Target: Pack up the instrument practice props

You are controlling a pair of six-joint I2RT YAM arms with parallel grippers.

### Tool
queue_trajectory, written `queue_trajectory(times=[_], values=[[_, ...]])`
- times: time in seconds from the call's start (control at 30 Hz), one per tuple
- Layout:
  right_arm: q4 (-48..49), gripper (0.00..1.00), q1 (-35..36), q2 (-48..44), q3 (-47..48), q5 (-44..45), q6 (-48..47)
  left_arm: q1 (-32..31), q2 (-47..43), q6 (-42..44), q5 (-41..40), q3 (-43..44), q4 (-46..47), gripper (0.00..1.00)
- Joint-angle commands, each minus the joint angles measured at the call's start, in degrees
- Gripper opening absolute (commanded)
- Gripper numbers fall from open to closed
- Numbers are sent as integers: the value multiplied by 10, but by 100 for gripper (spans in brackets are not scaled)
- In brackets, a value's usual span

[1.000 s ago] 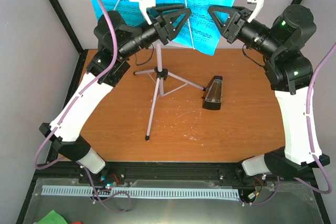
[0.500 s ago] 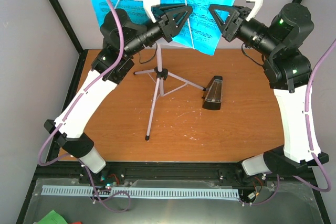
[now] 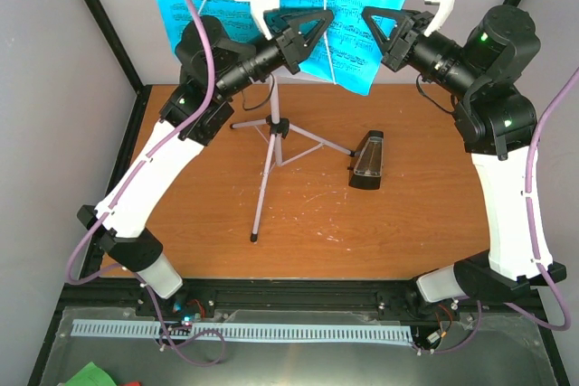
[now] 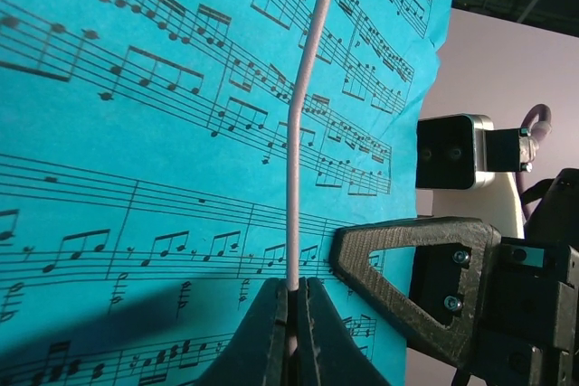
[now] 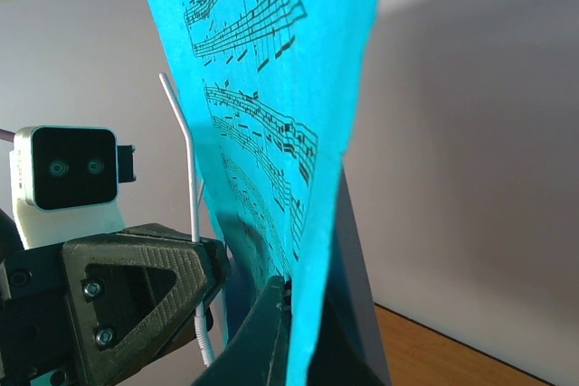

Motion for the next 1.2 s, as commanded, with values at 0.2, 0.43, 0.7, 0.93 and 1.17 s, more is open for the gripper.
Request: queue_trajectory(times=[0.2, 0.43, 0.7, 0.93, 1.17], values=[[1, 3, 3, -46, 3, 96, -27, -1, -6, 4, -13, 13, -4, 0], [16, 3, 4, -163, -72, 314, -83, -2, -6, 3, -18, 12, -4, 0], [48, 3, 4, -279, -181, 406, -106, -2, -16, 5, -26, -3, 4, 15], [39, 3, 4, -334, -226, 349, -78, -1, -27, 23, -5, -12, 4, 48], [-68, 3, 4, -414, -302, 388, -72, -2, -98, 61, 51, -115, 34, 73]])
